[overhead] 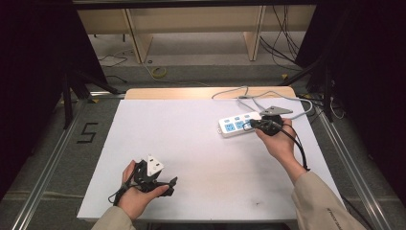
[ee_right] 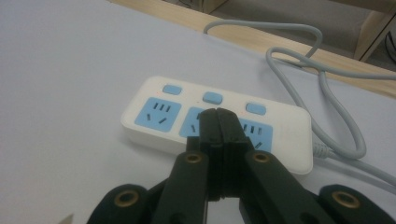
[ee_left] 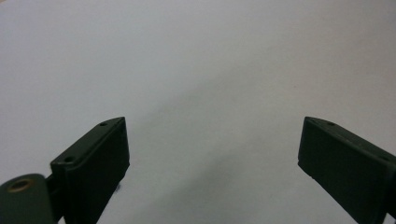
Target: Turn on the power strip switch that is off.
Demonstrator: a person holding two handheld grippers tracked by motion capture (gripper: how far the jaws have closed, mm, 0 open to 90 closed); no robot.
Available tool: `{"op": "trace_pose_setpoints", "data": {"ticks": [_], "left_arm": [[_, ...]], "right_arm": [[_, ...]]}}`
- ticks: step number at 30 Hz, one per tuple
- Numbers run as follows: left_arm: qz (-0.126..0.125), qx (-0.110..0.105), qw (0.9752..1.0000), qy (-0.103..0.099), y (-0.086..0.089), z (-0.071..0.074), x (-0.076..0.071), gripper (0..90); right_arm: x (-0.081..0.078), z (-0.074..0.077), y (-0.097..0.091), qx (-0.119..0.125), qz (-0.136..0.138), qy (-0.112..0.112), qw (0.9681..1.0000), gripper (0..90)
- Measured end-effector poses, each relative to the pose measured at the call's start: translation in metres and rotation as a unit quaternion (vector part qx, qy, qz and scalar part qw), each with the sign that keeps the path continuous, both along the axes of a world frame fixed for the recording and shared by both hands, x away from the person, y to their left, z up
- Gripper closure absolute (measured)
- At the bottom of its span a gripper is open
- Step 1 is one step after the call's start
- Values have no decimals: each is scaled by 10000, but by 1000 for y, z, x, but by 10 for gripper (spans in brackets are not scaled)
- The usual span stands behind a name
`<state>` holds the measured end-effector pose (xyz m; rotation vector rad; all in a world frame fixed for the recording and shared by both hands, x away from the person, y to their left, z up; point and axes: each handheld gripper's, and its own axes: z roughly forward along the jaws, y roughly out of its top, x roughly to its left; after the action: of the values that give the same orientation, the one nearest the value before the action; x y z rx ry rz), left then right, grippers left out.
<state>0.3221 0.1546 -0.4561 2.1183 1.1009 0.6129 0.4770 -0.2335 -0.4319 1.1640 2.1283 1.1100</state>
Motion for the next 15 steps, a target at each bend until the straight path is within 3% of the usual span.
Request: {"op": "trace_pose_setpoints", "data": {"ticks": [15], "left_arm": [[-15,-6,10000,7,0,0,0,87]], "right_arm": [[17,1,8,8,-48,69,10000,900]]}}
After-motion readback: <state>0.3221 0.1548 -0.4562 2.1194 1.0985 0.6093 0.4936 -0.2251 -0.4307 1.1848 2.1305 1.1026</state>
